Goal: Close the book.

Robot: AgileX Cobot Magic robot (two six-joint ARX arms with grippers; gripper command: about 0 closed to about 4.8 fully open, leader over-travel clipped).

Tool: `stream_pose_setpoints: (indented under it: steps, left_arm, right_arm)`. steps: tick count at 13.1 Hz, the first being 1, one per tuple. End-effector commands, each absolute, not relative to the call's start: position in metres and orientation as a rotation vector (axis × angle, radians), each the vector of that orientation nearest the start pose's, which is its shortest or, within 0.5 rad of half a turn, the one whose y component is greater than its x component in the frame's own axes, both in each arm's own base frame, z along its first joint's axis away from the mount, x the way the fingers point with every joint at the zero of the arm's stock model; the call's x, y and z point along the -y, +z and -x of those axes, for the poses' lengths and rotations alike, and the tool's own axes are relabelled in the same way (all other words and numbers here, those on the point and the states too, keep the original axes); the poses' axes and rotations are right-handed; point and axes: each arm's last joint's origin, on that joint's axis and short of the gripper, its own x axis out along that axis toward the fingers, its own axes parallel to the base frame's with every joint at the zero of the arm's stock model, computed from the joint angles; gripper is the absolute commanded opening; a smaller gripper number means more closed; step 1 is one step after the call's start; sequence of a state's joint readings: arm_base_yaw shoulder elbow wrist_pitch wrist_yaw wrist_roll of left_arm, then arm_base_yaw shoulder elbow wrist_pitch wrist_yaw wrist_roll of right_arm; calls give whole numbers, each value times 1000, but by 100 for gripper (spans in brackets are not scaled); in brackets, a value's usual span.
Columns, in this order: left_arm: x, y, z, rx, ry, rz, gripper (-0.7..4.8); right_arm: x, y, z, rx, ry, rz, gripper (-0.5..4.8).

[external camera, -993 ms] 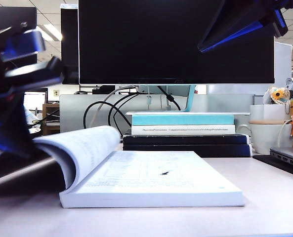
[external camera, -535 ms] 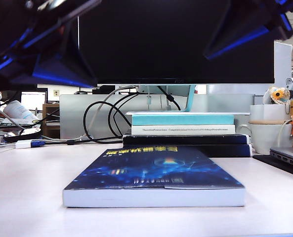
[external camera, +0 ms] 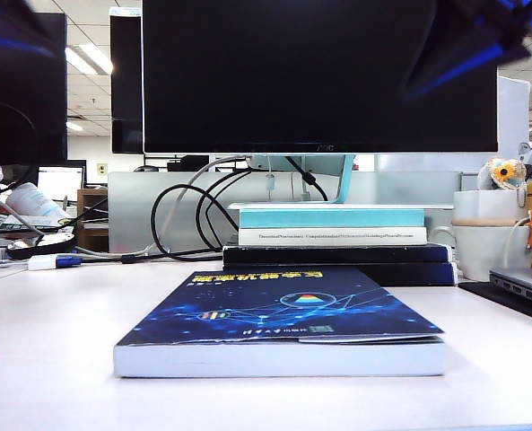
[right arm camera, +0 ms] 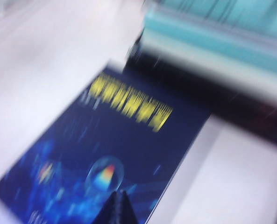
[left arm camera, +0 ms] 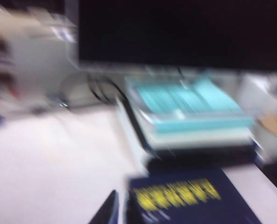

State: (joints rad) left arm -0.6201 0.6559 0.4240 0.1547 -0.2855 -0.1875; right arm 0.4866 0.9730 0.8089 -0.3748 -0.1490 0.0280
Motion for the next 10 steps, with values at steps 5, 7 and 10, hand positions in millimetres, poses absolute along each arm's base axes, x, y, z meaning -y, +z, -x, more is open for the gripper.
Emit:
stream_pose_setpoints:
  steps: [5,7,10]
  left_arm:
    - [59,242,-136,-52,-253,108,68]
    - [58,230,-134,10,-372,91,66]
    - [20,209,-141,3,-411,186,10]
  right_arm:
    - [-66,294,-131,-154,395,-17,-2]
    - [-47,258,-109,-54,337,-107,-2]
    - [-29,229,-88,122,277,-208,-2]
